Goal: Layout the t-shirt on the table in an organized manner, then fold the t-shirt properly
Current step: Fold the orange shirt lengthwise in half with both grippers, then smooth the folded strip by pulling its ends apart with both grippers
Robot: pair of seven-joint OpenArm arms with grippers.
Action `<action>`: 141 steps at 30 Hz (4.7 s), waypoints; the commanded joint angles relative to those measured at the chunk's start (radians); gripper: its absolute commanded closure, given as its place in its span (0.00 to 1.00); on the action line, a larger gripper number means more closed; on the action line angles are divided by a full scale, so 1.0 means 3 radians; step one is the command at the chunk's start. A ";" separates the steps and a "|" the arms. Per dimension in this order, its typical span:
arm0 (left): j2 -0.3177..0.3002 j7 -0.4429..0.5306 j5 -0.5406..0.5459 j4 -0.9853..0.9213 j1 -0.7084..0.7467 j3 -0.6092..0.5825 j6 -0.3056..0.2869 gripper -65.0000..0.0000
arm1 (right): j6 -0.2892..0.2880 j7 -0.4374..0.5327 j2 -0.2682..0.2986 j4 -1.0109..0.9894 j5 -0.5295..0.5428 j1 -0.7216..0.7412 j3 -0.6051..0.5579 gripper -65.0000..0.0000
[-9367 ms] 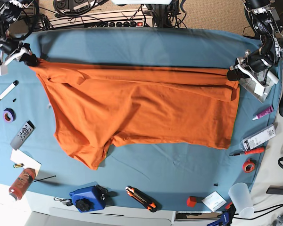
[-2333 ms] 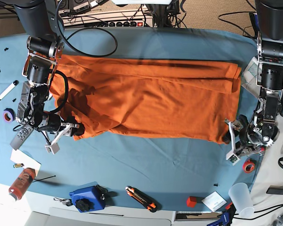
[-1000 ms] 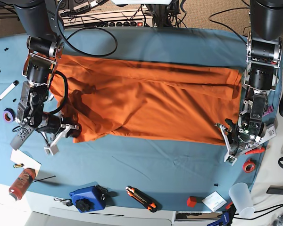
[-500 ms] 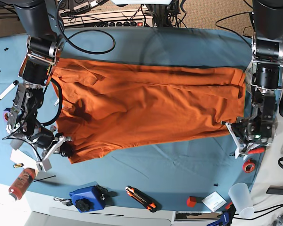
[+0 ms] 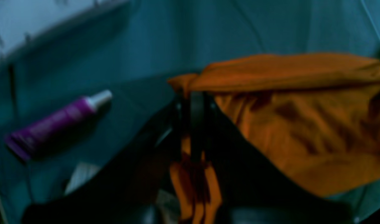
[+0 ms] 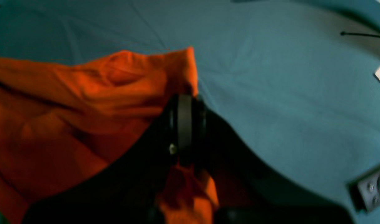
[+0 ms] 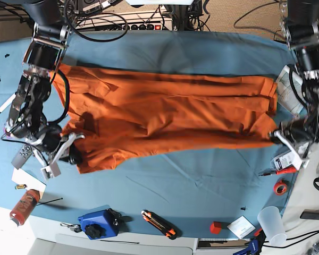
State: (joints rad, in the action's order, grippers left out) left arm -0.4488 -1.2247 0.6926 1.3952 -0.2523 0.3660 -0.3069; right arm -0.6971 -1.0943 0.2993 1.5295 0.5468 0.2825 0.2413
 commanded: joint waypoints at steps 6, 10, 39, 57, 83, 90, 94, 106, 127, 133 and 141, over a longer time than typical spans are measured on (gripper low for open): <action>0.0010 0.0036 0.0146 0.0666 0.0290 0.0019 -0.0130 1.00 | -0.0003 0.0069 0.0047 0.0423 0.0089 -0.0228 0.0282 1.00; 0.0060 0.0159 0.0150 0.1029 0.0360 0.0015 -0.0327 1.00 | -0.0003 -0.0023 0.0047 0.0632 0.0254 -0.0356 0.0563 1.00; 0.0056 0.0005 0.0384 0.0928 0.0843 0.0013 -0.0511 1.00 | -0.0003 -0.0537 0.0047 0.0657 0.0866 -0.0996 0.0688 1.00; 0.0056 0.0032 -0.0003 0.0936 0.0843 0.0013 -0.0310 1.00 | -0.0003 -0.0877 0.0047 0.0655 0.1340 -0.1016 0.1447 1.00; 0.0056 0.0045 0.0028 0.1125 0.1239 0.0324 -0.0388 1.00 | -0.0003 -0.0886 0.0028 0.0655 0.1006 -0.1231 0.1446 1.00; 0.0055 0.0041 0.0022 0.1125 0.1240 0.0324 -0.0360 0.53 | -0.0003 -0.1007 0.0046 0.0655 0.1100 -0.1242 0.1446 0.74; 0.0053 -0.0018 0.0065 0.1127 0.1237 0.0324 -0.0183 0.50 | -0.0003 -0.1007 0.0055 0.0655 0.1259 -0.1303 0.1447 0.69; 0.0064 0.0209 0.0076 0.1054 0.1208 0.0367 -0.0088 0.50 | -0.0003 -0.1007 0.0055 0.0655 0.1255 -0.1348 0.1446 0.69; 0.0072 -0.0253 0.1141 -0.0134 0.0841 0.0367 -0.0463 0.63 | -0.0003 -0.1007 0.0055 0.0655 0.1256 -0.1347 0.1446 0.69; 0.0057 -0.0256 0.0980 -0.0122 0.0839 0.0376 -0.0463 1.00 | -0.0003 -0.1007 0.0055 0.0655 0.1266 -0.1347 0.1447 0.69; 0.0056 -0.0281 0.0984 0.0327 0.0848 0.0824 -0.0464 1.00 | -0.0003 -0.0975 0.0053 0.0655 0.1264 -0.1347 0.1447 0.69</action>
State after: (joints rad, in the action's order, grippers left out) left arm -0.4099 -1.3258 0.9672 1.4723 0.0200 0.6086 -0.4450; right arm -0.6971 -1.4097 0.2958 1.7096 0.9066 -0.1307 0.6685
